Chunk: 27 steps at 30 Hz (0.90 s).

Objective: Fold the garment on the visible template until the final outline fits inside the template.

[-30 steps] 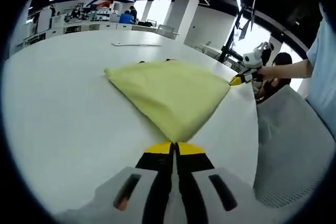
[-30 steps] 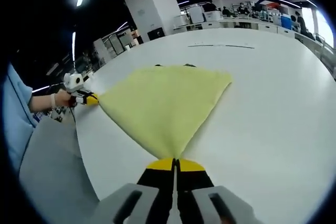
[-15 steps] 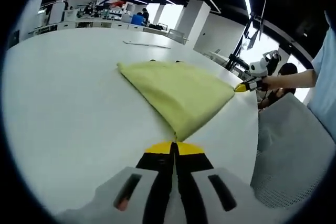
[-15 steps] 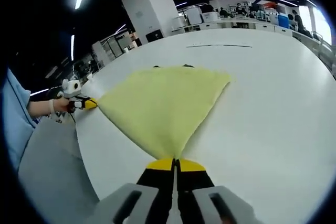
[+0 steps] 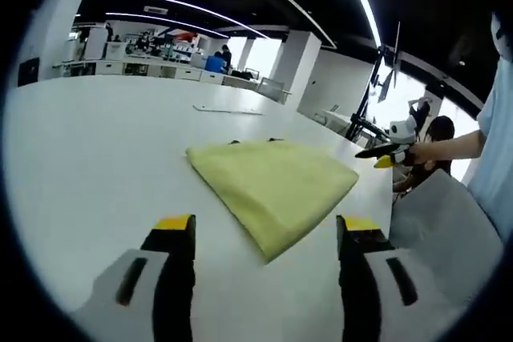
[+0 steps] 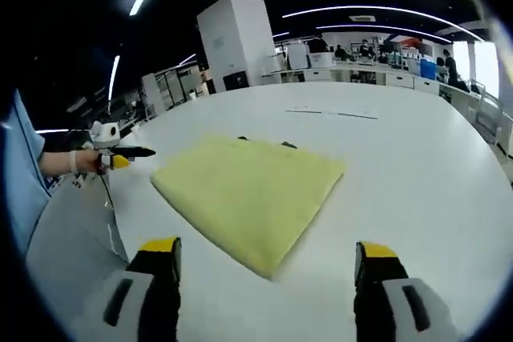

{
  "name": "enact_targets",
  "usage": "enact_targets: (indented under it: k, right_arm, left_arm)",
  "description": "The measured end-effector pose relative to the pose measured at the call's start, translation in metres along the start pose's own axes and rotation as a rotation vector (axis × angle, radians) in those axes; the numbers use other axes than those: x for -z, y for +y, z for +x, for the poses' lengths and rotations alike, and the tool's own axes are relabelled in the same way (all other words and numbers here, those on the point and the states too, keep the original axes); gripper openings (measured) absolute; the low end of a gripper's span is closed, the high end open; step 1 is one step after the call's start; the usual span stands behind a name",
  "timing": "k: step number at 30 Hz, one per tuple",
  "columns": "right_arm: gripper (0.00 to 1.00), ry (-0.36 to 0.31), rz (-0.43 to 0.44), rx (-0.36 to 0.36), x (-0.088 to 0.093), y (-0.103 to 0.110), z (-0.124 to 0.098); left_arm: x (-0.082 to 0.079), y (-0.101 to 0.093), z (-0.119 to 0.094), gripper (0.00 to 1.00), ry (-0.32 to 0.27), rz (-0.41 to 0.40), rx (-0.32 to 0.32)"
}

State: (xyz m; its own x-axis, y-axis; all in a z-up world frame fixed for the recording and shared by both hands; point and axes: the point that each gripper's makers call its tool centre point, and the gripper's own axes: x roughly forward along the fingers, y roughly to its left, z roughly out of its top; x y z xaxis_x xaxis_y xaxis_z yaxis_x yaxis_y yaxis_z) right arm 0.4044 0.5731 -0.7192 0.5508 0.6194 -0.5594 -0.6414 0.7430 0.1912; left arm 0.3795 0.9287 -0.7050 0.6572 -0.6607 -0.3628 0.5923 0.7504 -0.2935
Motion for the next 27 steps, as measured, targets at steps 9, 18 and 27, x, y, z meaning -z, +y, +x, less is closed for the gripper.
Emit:
enact_targets:
  k: [9,18,27]
  right_arm:
    - [1.00,-0.026,-0.019,0.014,0.002,0.015,0.000]
    - [1.00,-0.146,0.086,0.022,-0.017,0.028,0.004]
    - [1.00,-0.142,0.099,0.038,-0.013,0.027,-0.001]
  left_arm:
    - [0.007,-0.013,0.002,0.99,0.031,0.001,-0.003]
    - [-0.007,-0.023,-0.005,0.94,-0.049,-0.055,-0.008]
    - [-0.014,-0.022,-0.006,0.91,-0.096,-0.039,-0.062]
